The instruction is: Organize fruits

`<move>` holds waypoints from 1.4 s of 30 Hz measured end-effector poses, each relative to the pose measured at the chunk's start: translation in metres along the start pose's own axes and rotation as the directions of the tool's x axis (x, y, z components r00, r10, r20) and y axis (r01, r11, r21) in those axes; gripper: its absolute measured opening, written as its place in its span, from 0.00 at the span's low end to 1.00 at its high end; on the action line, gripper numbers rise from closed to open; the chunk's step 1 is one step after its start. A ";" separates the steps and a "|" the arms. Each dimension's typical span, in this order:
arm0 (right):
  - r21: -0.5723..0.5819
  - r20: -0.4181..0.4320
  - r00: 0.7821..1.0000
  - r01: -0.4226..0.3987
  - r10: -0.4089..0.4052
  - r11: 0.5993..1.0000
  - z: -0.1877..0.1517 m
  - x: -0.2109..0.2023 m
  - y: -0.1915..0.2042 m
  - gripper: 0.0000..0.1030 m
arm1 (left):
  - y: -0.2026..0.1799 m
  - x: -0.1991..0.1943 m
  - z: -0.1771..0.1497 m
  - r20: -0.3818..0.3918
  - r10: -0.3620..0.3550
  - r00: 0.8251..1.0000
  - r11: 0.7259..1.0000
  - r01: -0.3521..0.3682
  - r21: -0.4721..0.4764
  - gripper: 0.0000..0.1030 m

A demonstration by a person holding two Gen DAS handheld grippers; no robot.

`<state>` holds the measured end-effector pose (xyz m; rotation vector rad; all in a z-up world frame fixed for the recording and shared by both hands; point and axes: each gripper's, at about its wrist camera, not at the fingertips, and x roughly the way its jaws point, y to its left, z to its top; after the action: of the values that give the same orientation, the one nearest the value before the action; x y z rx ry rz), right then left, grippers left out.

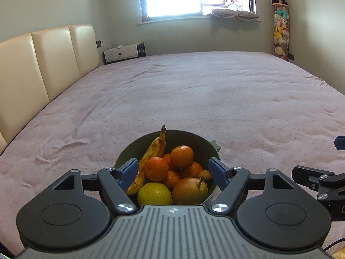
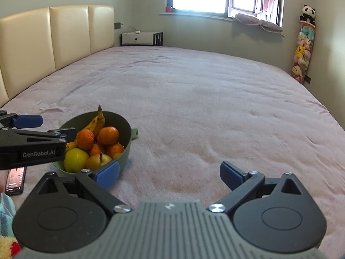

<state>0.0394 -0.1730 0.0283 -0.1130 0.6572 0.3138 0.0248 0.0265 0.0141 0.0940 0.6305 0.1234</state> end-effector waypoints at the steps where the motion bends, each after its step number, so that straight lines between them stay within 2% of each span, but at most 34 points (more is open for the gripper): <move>1: 0.003 -0.003 1.000 0.003 -0.003 1.000 0.000 0.002 -0.001 0.94 | -0.001 0.001 -0.001 -0.006 -0.001 1.000 1.000 0.001 -0.001 0.85; 15: 0.045 -0.037 0.999 0.026 -0.024 0.999 -0.002 0.016 -0.007 0.96 | -0.003 0.008 -0.001 -0.067 -0.021 0.998 1.000 0.021 -0.002 0.85; 42: 0.064 -0.055 0.998 0.020 -0.017 0.998 -0.002 0.019 -0.009 0.96 | -0.002 0.004 0.002 -0.084 -0.026 0.996 0.999 0.024 -0.021 0.85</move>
<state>0.0548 -0.1775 0.0150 -0.0659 0.7190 0.2720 0.0292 0.0253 0.0132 0.0619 0.7144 0.1099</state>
